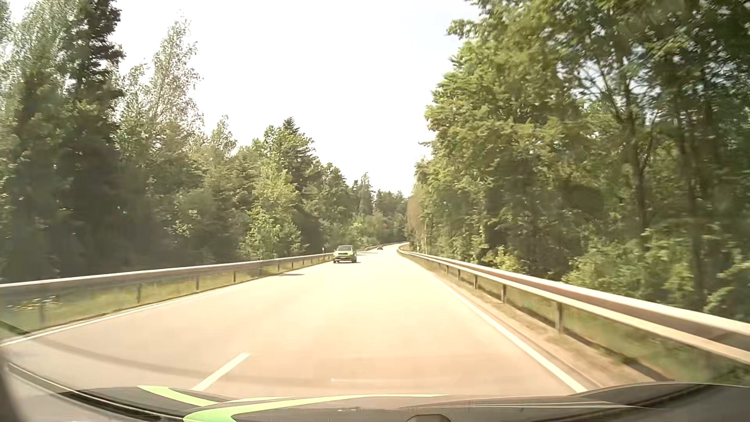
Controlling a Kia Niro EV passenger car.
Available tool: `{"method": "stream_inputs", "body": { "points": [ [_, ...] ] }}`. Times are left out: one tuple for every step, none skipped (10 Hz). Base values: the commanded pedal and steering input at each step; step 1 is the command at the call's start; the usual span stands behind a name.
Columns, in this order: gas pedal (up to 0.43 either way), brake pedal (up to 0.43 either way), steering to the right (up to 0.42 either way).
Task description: Follow the waypoints while adhering to traffic rules and regulations
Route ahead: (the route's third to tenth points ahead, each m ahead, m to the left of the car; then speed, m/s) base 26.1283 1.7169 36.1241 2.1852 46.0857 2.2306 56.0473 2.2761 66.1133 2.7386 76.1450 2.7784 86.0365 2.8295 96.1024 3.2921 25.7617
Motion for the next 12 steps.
{"method": "stream_inputs", "body": {
  "points": [
    [0.35,0.0,-0.006],
    [0.35,0.0,-0.005],
    [0.35,0.0,-0.003],
    [0.35,0.0,-0.002],
    [0.35,0.0,-0.001],
    [0.358,0.0,0.001],
    [0.358,0.0,0.002],
    [0.358,0.0,0.003],
    [0.358,0.0,0.002],
    [0.358,0.0,0.002],
    [0.358,0.0,0.002],
    [0.358,0.0,0.002]
  ]
}}
